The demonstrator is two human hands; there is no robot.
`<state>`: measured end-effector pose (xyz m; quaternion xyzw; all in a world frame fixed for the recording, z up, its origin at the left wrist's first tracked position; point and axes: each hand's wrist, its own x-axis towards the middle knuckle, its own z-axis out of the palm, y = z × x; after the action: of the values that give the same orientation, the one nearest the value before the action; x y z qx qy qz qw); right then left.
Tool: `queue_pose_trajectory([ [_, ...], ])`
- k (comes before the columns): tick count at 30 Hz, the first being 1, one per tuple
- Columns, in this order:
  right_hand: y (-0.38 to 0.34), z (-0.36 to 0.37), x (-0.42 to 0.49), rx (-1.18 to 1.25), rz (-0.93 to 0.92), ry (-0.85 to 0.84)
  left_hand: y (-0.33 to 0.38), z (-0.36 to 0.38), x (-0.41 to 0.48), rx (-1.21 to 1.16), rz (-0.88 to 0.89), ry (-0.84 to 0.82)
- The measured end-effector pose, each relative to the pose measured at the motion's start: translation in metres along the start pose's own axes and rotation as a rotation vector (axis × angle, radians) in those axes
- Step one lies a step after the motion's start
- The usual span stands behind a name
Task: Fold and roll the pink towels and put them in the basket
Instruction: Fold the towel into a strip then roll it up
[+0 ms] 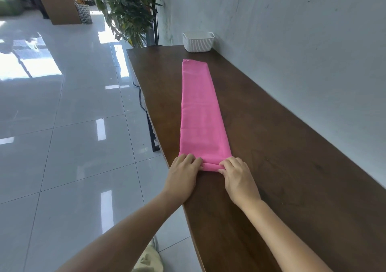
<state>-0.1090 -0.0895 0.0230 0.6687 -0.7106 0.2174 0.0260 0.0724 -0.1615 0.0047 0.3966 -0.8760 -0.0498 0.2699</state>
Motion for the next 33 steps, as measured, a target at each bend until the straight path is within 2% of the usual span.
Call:
queue_pose_trajectory([
  [3, -0.006, -0.008, 0.002, 0.044, 0.025, -0.072, -0.003, -0.011, 0.005, -0.052, -0.070, -0.083],
  [7, -0.014, -0.015, 0.003, 0.090, 0.103, -0.198, -0.007, -0.028, 0.011, -0.157, -0.218, -0.276],
  [11, -0.019, -0.014, 0.006, 0.311, 0.245, -0.271, -0.016, -0.037, 0.020, -0.293, -0.407, -0.466],
  [12, -0.019, -0.012, 0.008, 0.356, 0.280, -0.261, -0.017, -0.038, 0.021, -0.299, -0.428, -0.461],
  [14, -0.020, -0.008, 0.011, 0.393, 0.344, -0.222, -0.014, -0.039, 0.020, -0.274, -0.402, -0.347],
  [18, -0.019, 0.002, 0.013, 0.287, 0.359, -0.102, -0.006, -0.030, 0.002, -0.079, -0.061, -0.035],
  [21, -0.019, 0.009, 0.011, 0.165, 0.310, 0.012, -0.014, -0.020, -0.016, 0.036, 0.112, 0.071],
  [24, -0.021, 0.015, 0.006, 0.061, 0.244, 0.144, -0.022, -0.016, -0.025, 0.094, 0.182, 0.097],
  [27, -0.018, 0.021, 0.000, -0.131, 0.010, 0.232, -0.024, -0.015, -0.020, 0.060, 0.146, 0.099],
  [33, -0.011, 0.016, -0.009, -0.143, -0.125, 0.195, -0.031, -0.010, -0.014, -0.033, 0.073, 0.034],
])
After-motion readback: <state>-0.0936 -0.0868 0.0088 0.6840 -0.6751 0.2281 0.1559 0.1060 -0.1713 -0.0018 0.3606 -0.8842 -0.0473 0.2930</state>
